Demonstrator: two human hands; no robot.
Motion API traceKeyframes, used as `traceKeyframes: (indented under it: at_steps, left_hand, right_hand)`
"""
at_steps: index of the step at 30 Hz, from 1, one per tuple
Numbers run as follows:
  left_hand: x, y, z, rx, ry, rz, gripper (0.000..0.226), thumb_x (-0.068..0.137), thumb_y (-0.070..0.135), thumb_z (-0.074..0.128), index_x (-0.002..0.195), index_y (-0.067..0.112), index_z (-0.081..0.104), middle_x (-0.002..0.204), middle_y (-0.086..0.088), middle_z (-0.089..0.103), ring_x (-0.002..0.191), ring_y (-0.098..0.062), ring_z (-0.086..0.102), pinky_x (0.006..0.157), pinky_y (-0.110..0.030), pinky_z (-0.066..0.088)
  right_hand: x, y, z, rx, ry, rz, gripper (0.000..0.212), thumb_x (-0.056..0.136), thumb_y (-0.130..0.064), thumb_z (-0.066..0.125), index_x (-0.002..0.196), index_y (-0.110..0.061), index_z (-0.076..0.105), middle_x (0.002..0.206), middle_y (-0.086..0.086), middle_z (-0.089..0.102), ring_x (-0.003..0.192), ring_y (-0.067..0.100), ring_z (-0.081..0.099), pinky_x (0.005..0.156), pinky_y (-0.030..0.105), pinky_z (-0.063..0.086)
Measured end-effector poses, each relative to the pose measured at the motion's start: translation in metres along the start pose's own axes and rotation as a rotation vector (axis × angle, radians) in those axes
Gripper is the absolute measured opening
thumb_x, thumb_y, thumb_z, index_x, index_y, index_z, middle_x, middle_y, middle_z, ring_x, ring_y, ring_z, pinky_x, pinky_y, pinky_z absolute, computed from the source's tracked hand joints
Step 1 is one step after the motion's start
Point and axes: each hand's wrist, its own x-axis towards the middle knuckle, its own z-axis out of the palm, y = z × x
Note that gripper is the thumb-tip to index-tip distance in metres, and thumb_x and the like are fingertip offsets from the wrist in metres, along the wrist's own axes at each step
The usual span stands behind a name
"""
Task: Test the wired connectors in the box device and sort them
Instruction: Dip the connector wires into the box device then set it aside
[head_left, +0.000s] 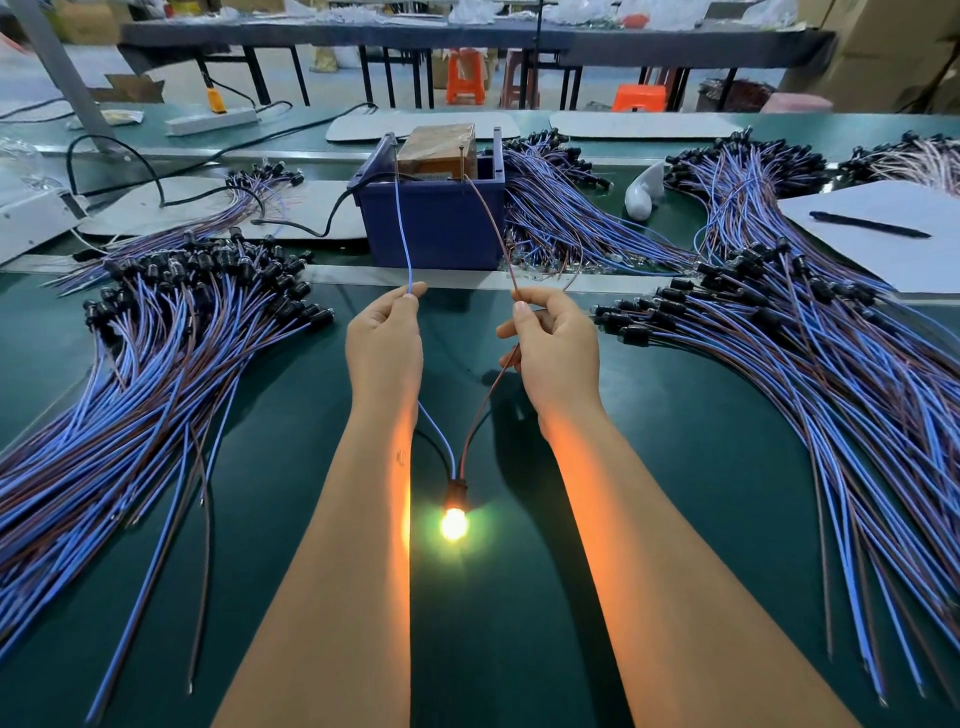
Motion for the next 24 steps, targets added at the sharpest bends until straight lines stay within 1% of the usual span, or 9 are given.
traceKeyframes:
  at_steps: [6,9,12,14,15,17,18,22,24]
  left_hand:
    - [-0.002,0.001,-0.001,0.005,-0.017,0.006,0.028,0.095,0.018,0.047,0.095,0.028,0.073,0.052,0.009,0.025,0.042,-0.007,0.021,0.039,-0.019,0.022]
    - [-0.004,0.002,0.001,0.06,-0.046,0.032,0.024,0.096,0.022,0.051,0.098,0.03,0.074,0.053,0.013,0.038,0.041,-0.004,0.034,0.041,-0.014,0.032]
    - [-0.007,0.003,0.004,0.089,-0.129,0.052,0.019,0.095,0.025,0.058,0.095,0.03,0.076,0.07,0.023,0.066,0.063,0.01,0.056,0.059,-0.004,0.041]
    - [-0.009,0.004,0.005,0.062,-0.22,0.027,0.017,0.095,0.023,0.06,0.096,0.025,0.077,0.077,0.017,0.072,0.074,0.003,0.063,0.073,-0.014,0.05]
    - [-0.011,0.005,0.006,0.038,-0.266,0.019,0.017,0.095,0.021,0.06,0.098,0.022,0.077,0.07,0.015,0.07,0.068,0.0,0.063,0.07,-0.018,0.052]
    - [-0.013,0.006,0.006,0.031,-0.315,0.019,0.017,0.095,0.021,0.059,0.098,0.02,0.076,0.052,0.018,0.056,0.05,0.002,0.051,0.059,-0.018,0.045]
    - [-0.013,0.005,0.007,0.038,-0.319,0.014,0.016,0.094,0.023,0.06,0.096,0.021,0.076,0.051,0.018,0.051,0.048,0.0,0.045,0.057,-0.018,0.042]
    - [-0.013,0.006,0.005,0.018,-0.33,-0.001,0.012,0.093,0.02,0.062,0.092,0.017,0.073,0.058,0.011,0.054,0.052,-0.006,0.044,0.054,-0.018,0.038]
    - [-0.013,0.007,0.004,-0.001,-0.297,-0.001,0.01,0.093,0.018,0.062,0.09,0.02,0.071,0.061,0.012,0.06,0.053,-0.003,0.049,0.057,-0.02,0.039]
  right_hand:
    - [-0.001,0.0,0.0,-0.018,0.0,-0.005,0.015,0.1,-0.017,0.049,0.105,-0.025,0.061,0.075,-0.005,0.066,0.065,0.013,0.061,0.053,0.016,0.047]
    - [-0.003,-0.001,0.0,0.003,-0.009,-0.011,0.015,0.1,-0.016,0.05,0.105,-0.023,0.062,0.075,-0.002,0.065,0.061,0.013,0.059,0.054,0.018,0.047]
    - [-0.007,-0.003,0.0,0.027,-0.05,-0.033,0.015,0.098,-0.014,0.052,0.102,-0.023,0.064,0.072,0.003,0.065,0.059,0.015,0.058,0.053,0.02,0.047]
    - [-0.008,-0.004,0.001,0.009,-0.091,-0.049,0.015,0.097,-0.013,0.054,0.099,-0.022,0.065,0.068,0.004,0.065,0.056,0.015,0.057,0.053,0.021,0.047]
    - [-0.009,-0.004,0.002,-0.008,-0.112,-0.057,0.015,0.096,-0.011,0.055,0.099,-0.021,0.066,0.066,0.004,0.064,0.055,0.014,0.057,0.053,0.021,0.046]
    - [-0.01,-0.005,0.003,-0.044,-0.149,-0.07,0.015,0.095,-0.009,0.057,0.1,-0.017,0.068,0.065,0.003,0.063,0.055,0.011,0.056,0.054,0.023,0.048]
    - [-0.011,-0.005,0.004,-0.058,-0.162,-0.074,0.014,0.094,-0.009,0.058,0.1,-0.016,0.069,0.065,0.003,0.064,0.056,0.011,0.056,0.056,0.025,0.05]
    - [-0.013,-0.008,0.004,-0.07,-0.223,-0.095,0.009,0.09,-0.013,0.066,0.093,-0.018,0.072,0.07,0.01,0.066,0.061,0.019,0.058,0.063,0.034,0.053]
    - [-0.013,-0.006,0.003,-0.172,-0.226,-0.156,0.007,0.086,-0.021,0.072,0.093,-0.022,0.072,0.07,0.001,0.058,0.061,0.011,0.05,0.061,0.025,0.044]
